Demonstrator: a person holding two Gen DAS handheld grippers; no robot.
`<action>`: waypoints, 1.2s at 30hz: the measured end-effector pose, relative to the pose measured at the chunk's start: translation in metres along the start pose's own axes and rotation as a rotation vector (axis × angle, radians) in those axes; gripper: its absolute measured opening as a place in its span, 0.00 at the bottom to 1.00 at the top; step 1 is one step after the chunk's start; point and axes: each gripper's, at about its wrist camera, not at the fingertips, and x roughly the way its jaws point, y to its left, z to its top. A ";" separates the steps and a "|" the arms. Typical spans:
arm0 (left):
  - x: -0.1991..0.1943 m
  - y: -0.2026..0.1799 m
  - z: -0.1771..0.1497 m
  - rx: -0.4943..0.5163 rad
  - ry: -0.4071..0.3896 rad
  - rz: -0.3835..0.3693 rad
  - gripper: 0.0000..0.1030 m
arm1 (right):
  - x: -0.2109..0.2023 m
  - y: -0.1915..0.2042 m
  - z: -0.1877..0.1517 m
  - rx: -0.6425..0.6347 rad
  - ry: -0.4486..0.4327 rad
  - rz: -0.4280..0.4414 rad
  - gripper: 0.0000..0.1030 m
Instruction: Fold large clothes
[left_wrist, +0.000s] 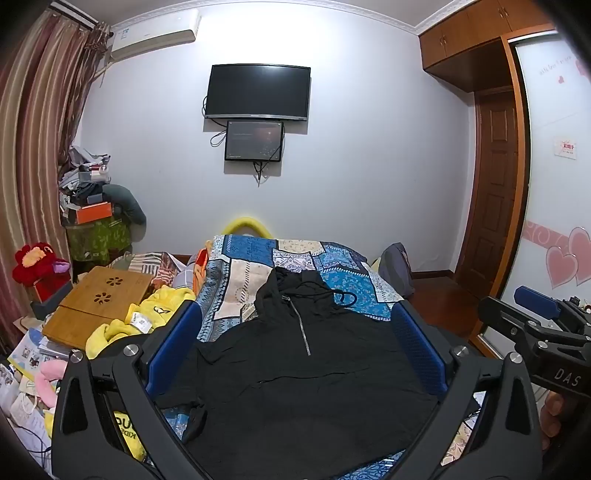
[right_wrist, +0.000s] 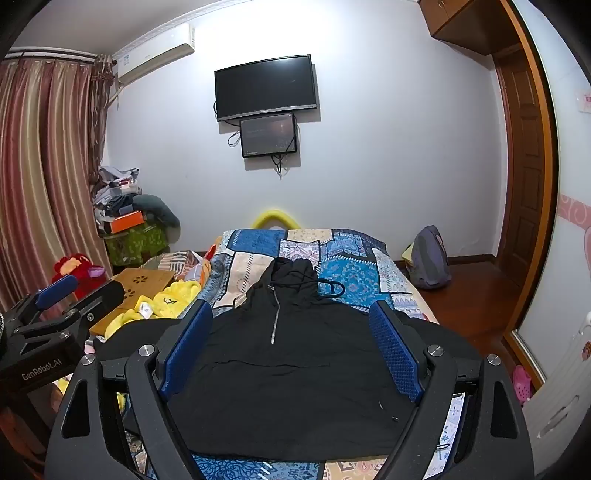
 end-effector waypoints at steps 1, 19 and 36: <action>0.000 0.000 0.000 -0.001 0.000 0.000 1.00 | 0.000 0.001 -0.002 0.000 0.001 -0.001 0.82; 0.036 0.053 -0.003 -0.053 0.055 0.074 1.00 | 0.045 -0.009 -0.003 0.010 0.090 -0.013 0.82; 0.133 0.271 -0.107 -0.544 0.361 0.411 1.00 | 0.151 -0.020 -0.024 0.008 0.319 -0.035 0.82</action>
